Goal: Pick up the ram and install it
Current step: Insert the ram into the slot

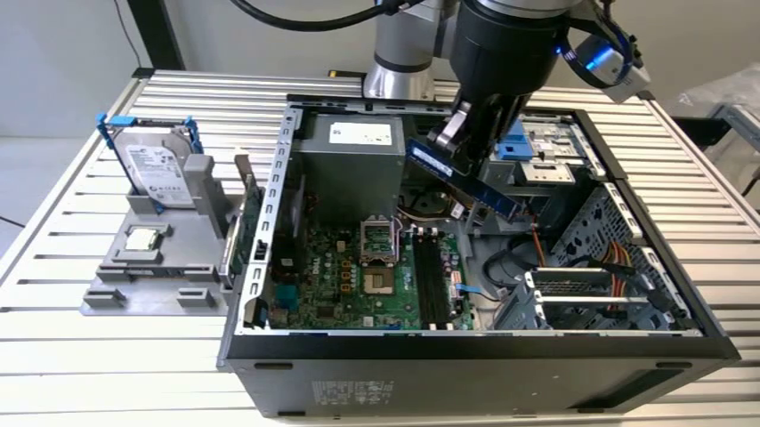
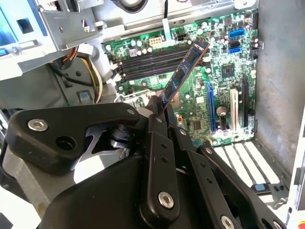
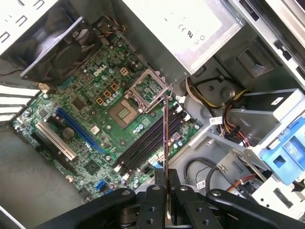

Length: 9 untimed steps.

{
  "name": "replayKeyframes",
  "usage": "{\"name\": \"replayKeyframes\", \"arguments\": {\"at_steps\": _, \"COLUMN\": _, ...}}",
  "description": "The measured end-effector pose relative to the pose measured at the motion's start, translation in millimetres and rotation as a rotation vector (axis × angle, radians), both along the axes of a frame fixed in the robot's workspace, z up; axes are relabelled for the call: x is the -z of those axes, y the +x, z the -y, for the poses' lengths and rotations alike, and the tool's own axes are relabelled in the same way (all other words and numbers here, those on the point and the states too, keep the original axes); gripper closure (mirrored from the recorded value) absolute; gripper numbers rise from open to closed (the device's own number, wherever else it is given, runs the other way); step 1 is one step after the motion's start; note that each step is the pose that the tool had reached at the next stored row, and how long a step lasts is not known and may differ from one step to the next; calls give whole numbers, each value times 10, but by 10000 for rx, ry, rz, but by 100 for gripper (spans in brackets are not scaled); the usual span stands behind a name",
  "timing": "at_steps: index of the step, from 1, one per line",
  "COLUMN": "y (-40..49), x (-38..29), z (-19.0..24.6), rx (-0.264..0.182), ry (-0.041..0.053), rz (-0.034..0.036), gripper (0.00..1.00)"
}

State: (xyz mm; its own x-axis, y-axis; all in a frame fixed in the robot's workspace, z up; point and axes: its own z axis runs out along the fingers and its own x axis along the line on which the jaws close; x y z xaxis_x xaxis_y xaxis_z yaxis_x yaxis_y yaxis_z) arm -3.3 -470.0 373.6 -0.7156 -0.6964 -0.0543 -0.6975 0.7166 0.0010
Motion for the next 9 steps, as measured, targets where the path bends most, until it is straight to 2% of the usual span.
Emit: {"name": "replayKeyframes", "arguments": {"at_steps": 9, "y": 0, "x": 0, "z": 0, "rx": 519, "ry": 0, "rz": 0, "gripper": 100}}
